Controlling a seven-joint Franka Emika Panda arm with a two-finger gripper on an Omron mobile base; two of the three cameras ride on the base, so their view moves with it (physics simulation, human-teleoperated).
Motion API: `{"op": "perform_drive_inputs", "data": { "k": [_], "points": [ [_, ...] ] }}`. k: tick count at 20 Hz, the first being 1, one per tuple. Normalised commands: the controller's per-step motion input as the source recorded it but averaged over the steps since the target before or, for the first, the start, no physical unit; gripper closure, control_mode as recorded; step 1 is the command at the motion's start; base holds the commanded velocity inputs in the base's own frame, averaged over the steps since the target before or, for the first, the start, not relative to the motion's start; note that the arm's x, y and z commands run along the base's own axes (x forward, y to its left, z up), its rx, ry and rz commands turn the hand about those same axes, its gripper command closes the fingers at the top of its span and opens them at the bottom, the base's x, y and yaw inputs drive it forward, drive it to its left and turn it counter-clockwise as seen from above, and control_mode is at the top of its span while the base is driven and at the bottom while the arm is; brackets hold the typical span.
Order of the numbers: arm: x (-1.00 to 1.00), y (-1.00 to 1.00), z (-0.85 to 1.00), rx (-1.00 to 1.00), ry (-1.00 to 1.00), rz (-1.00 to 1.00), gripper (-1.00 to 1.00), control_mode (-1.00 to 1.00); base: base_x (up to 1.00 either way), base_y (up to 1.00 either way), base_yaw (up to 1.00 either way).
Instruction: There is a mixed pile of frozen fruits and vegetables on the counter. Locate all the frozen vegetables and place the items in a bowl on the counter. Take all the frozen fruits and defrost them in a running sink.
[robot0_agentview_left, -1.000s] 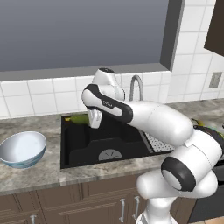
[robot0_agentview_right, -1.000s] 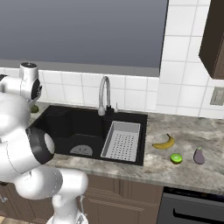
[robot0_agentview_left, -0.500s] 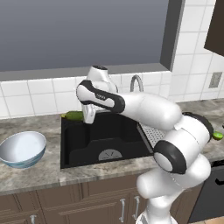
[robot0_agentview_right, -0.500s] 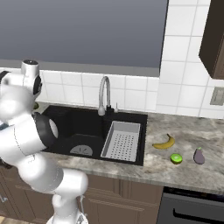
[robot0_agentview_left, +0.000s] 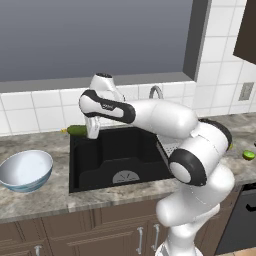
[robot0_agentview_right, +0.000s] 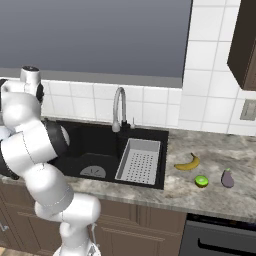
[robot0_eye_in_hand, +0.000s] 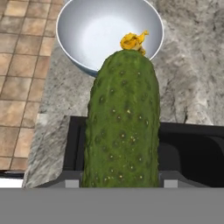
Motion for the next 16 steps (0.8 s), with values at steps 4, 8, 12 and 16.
{"op": "perform_drive_inputs", "data": {
  "k": [4, 8, 12, 16],
  "points": [
    [0.01, 0.39, 0.00, -0.03, -0.03, 0.01, 1.00, -1.00, 0.00, 0.00, 0.00],
    [0.00, 0.37, 0.00, -0.02, -0.02, 0.00, 1.00, -1.00, 0.00, 0.00, 0.00],
    [0.00, 0.37, 0.00, -0.01, -0.01, 0.01, 1.00, -1.00, 0.00, 0.00, 0.00],
    [0.00, 0.37, 0.00, 0.00, -0.02, 0.01, 1.00, -1.00, 0.00, 0.00, 0.00]
  ]
}}
